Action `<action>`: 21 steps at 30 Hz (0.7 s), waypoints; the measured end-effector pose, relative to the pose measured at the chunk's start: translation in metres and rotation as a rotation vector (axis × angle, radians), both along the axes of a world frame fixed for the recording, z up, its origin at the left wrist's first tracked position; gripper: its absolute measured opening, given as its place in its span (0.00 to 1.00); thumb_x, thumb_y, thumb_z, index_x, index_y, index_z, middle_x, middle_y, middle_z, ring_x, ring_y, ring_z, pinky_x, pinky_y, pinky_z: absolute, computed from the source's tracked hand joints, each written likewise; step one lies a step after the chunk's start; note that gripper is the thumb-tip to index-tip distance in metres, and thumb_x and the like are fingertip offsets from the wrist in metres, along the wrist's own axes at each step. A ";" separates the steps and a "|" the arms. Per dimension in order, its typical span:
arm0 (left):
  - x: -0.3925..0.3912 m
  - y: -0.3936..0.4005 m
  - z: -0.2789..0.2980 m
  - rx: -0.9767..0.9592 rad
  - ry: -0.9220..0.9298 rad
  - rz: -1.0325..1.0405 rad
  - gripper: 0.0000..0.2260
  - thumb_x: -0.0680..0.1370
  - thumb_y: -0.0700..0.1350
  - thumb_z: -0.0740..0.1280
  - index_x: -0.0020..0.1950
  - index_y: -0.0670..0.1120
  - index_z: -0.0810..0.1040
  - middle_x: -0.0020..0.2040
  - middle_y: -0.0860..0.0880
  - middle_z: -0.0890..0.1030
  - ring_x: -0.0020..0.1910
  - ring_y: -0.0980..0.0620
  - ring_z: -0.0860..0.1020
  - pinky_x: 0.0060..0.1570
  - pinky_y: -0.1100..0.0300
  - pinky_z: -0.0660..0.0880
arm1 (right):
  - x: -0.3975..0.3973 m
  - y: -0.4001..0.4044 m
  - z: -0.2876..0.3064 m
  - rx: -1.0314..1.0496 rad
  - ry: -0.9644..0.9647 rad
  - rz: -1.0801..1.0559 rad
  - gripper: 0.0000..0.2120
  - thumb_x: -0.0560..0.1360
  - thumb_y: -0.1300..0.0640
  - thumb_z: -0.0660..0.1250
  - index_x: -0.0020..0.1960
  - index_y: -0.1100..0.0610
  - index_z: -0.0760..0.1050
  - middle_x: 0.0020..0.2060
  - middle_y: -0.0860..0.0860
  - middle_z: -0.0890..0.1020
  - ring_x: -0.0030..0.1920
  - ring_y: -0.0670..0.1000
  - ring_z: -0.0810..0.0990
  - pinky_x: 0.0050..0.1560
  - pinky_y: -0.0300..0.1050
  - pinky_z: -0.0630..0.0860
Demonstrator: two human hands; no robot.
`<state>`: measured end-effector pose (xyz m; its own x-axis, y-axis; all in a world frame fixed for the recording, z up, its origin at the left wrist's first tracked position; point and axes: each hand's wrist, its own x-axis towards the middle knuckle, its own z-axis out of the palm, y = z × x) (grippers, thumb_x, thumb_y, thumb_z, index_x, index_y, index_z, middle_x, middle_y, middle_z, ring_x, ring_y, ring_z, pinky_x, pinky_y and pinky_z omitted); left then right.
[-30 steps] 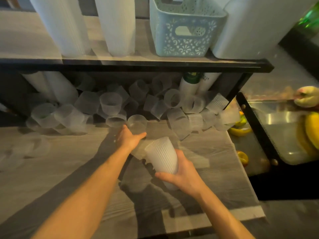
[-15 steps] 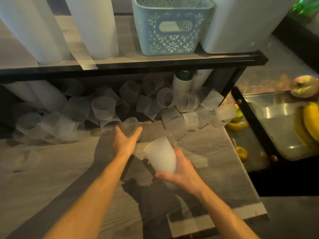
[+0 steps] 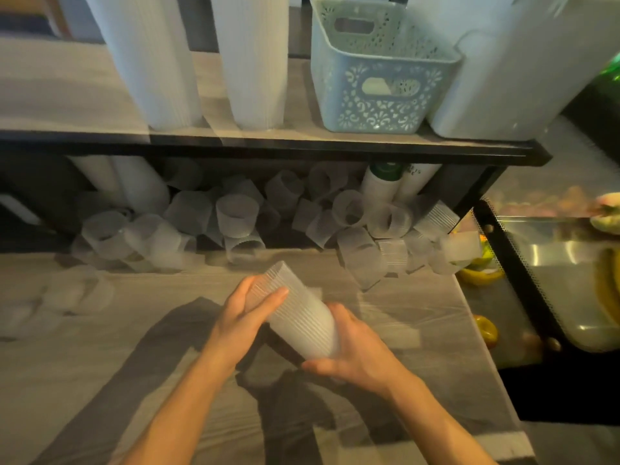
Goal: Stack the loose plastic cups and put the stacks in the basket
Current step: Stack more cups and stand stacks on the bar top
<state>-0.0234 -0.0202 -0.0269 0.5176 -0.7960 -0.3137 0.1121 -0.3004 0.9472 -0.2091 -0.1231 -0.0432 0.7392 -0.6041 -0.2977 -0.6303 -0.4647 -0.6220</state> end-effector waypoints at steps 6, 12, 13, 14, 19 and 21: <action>0.007 0.018 0.006 -0.031 -0.021 -0.035 0.27 0.65 0.63 0.71 0.63 0.59 0.77 0.55 0.59 0.82 0.55 0.62 0.79 0.56 0.60 0.72 | 0.009 0.009 0.005 0.009 -0.045 0.045 0.43 0.60 0.30 0.72 0.68 0.47 0.62 0.59 0.46 0.75 0.57 0.49 0.76 0.56 0.48 0.75; 0.016 0.032 0.012 0.007 -0.055 -0.146 0.22 0.71 0.57 0.71 0.65 0.63 0.74 0.54 0.66 0.81 0.56 0.66 0.77 0.58 0.63 0.71 | 0.010 0.021 0.004 0.030 -0.077 0.031 0.41 0.61 0.34 0.76 0.67 0.45 0.62 0.57 0.45 0.75 0.55 0.48 0.77 0.54 0.48 0.76; 0.017 0.034 0.012 0.019 -0.063 -0.167 0.21 0.70 0.58 0.71 0.62 0.65 0.74 0.54 0.66 0.81 0.57 0.65 0.77 0.59 0.62 0.72 | 0.010 0.023 0.004 0.029 -0.077 0.031 0.41 0.61 0.36 0.77 0.67 0.46 0.62 0.57 0.45 0.75 0.55 0.48 0.77 0.54 0.48 0.76; 0.017 0.036 0.011 0.035 -0.076 -0.183 0.20 0.69 0.61 0.72 0.60 0.66 0.74 0.54 0.67 0.80 0.57 0.66 0.77 0.60 0.62 0.71 | 0.011 0.024 0.004 0.023 -0.078 0.033 0.41 0.62 0.36 0.77 0.68 0.46 0.62 0.57 0.45 0.75 0.55 0.48 0.76 0.55 0.48 0.76; 0.000 0.036 -0.001 0.076 -0.185 -0.249 0.40 0.62 0.75 0.65 0.73 0.64 0.65 0.66 0.66 0.70 0.65 0.71 0.67 0.64 0.68 0.62 | 0.015 0.034 0.008 0.007 -0.101 0.021 0.41 0.62 0.37 0.77 0.68 0.47 0.62 0.58 0.45 0.75 0.56 0.48 0.77 0.55 0.48 0.76; -0.006 0.036 -0.006 0.090 -0.102 -0.265 0.44 0.60 0.79 0.64 0.74 0.66 0.63 0.68 0.67 0.68 0.69 0.67 0.65 0.69 0.63 0.60 | 0.012 0.035 0.006 -0.006 -0.083 0.020 0.41 0.63 0.37 0.77 0.68 0.47 0.62 0.58 0.44 0.74 0.56 0.48 0.77 0.54 0.47 0.76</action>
<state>-0.0292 0.0154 -0.0326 0.3282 -0.8791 -0.3456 -0.0761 -0.3893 0.9180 -0.1971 -0.0880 -0.0373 0.7731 -0.5905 -0.2315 -0.5673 -0.4805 -0.6688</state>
